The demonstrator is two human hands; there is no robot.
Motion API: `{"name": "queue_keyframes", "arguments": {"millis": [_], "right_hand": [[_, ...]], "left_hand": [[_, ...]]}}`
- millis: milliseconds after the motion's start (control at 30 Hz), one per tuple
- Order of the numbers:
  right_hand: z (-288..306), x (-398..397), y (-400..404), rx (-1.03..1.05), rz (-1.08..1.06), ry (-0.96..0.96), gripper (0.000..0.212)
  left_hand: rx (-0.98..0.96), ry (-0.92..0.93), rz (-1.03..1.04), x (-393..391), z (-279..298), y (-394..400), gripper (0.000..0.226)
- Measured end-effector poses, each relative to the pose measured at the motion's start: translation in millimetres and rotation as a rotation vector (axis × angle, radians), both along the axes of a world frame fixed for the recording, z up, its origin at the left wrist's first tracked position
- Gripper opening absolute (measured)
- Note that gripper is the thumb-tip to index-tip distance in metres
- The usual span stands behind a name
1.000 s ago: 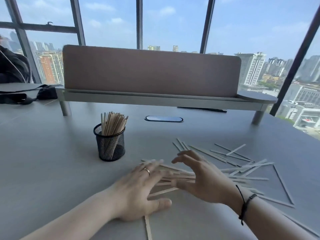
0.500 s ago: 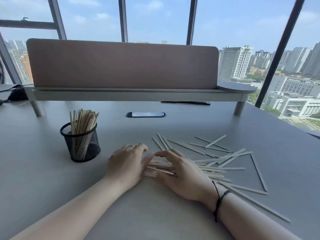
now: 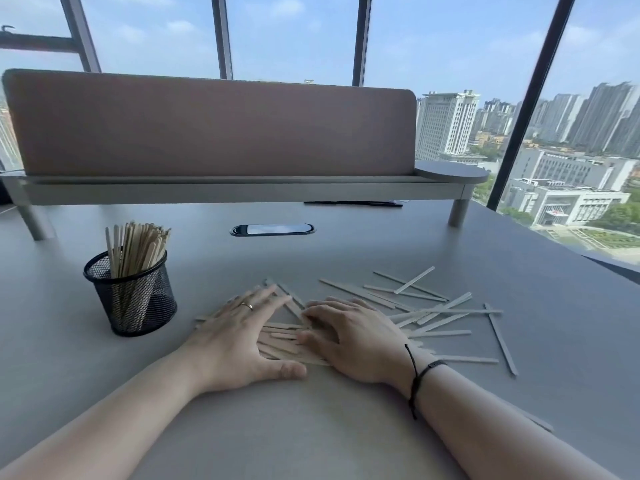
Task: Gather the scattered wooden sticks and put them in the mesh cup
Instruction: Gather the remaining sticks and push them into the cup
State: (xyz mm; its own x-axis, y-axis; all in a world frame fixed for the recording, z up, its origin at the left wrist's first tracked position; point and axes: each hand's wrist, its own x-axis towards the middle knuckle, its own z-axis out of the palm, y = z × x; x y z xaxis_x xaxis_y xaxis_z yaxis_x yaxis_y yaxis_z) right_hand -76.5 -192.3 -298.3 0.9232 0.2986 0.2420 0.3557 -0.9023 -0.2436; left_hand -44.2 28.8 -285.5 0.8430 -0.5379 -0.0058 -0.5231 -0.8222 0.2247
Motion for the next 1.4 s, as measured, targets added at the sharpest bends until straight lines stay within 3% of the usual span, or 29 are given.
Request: {"name": "queue_keyframes", "arguments": {"millis": [233, 367, 467, 567, 667, 900, 1133, 1400], "right_hand": [[0, 9, 6, 0.099, 0.105, 0.029, 0.035], [11, 11, -9, 0.177, -0.094, -0.154, 0.042], [18, 25, -44, 0.145, -0.410, -0.277, 0.051], [9, 32, -86, 0.077, -0.668, -0.073, 0.070], [-3, 35, -103, 0.055, -0.746, 0.157, 0.085], [-3, 41, -58, 0.111, -0.590, 0.114, 0.075], [0, 38, 3, 0.187, -0.199, 0.021, 0.032], [9, 28, 30, 0.260, -0.018, 0.109, 0.025]], "left_hand": [[-0.045, -0.008, -0.063, 12, -12, 4, 0.116], [-0.098, -0.058, -0.057, 12, -17, 6, 0.109], [-0.107, -0.063, -0.064, 10, -17, 5, 0.111], [-0.104, -0.055, -0.063, 9, -16, 5, 0.111], [-0.111, -0.047, -0.067, 9, -15, 5, 0.108], [-0.146, -0.010, -0.045, 9, -16, 6, 0.101], [-0.090, 0.036, -0.043, 4, -10, 6, 0.113], [-0.011, -0.003, -0.057, 2, -8, 4, 0.125]]}}
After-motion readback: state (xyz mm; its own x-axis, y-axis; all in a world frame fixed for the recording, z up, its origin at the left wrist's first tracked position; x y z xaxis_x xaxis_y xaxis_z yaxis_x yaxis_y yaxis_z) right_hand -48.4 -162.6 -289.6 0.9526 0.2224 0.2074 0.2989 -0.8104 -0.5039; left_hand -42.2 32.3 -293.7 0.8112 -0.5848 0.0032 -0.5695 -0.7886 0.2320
